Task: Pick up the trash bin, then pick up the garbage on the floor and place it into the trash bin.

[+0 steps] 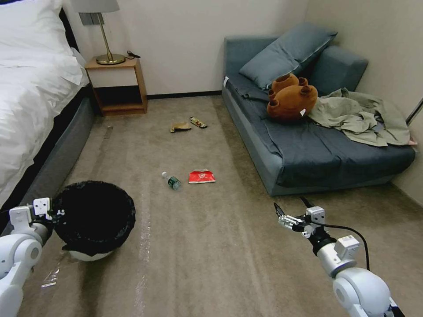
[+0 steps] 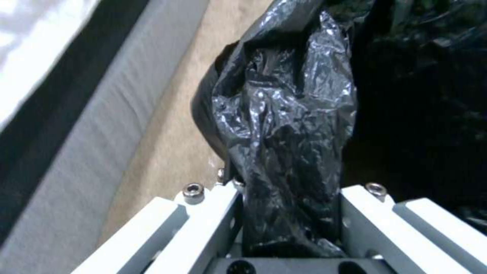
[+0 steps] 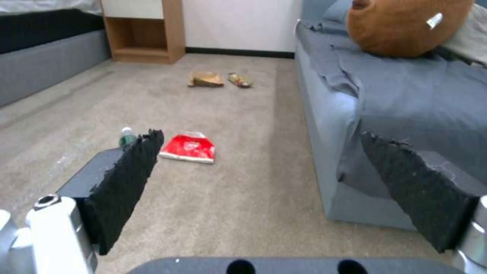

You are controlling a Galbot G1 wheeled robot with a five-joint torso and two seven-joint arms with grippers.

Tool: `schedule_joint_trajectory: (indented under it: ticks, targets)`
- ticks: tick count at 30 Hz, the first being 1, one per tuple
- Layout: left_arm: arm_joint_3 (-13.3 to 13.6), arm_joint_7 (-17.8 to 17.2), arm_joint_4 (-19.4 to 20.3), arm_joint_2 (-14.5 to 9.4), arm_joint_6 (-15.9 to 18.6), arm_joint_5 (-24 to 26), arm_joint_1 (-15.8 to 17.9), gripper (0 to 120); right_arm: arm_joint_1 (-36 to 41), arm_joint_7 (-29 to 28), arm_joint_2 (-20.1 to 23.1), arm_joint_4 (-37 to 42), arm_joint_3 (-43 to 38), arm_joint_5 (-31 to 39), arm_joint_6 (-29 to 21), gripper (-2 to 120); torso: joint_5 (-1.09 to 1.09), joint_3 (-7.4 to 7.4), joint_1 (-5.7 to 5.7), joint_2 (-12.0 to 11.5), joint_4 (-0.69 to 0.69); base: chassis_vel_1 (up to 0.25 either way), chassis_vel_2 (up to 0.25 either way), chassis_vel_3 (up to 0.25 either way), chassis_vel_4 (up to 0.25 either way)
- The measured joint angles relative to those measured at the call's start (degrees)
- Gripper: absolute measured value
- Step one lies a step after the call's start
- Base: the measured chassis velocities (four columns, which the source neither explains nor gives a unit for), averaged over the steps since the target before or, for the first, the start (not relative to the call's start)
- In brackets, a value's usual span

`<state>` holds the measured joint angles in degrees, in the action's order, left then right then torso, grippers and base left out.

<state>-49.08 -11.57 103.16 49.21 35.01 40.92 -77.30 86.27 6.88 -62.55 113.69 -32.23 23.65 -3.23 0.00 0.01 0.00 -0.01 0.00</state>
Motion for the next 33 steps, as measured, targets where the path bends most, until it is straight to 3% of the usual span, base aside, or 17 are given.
schedule_joint_trajectory:
  ticks: [10,25,33]
  targets:
    - [-1.05,-0.05,-1.02,-3.57,-0.49,-0.38,0.02,4,-0.86,2.94,0.65,-0.85,0.32,2.03,-0.10,100,0.01,0.00,0.00,0.00,0.01,0.000,0.000,0.000,0.000]
    - [-1.17,-0.05,-0.71,-3.91,-0.71,0.55,-0.11,4,-1.69,5.81,1.47,-2.36,0.53,3.09,1.63,100,0.00,-0.01,0.00,0.00,0.00,0.000,0.000,0.000,0.000]
    - [-1.53,0.03,-1.67,-3.95,-0.86,0.68,-0.38,4,-2.10,5.81,1.72,-2.92,1.05,3.23,1.72,100,0.00,-0.01,0.00,0.01,0.00,-0.124,0.134,0.126,-0.147]
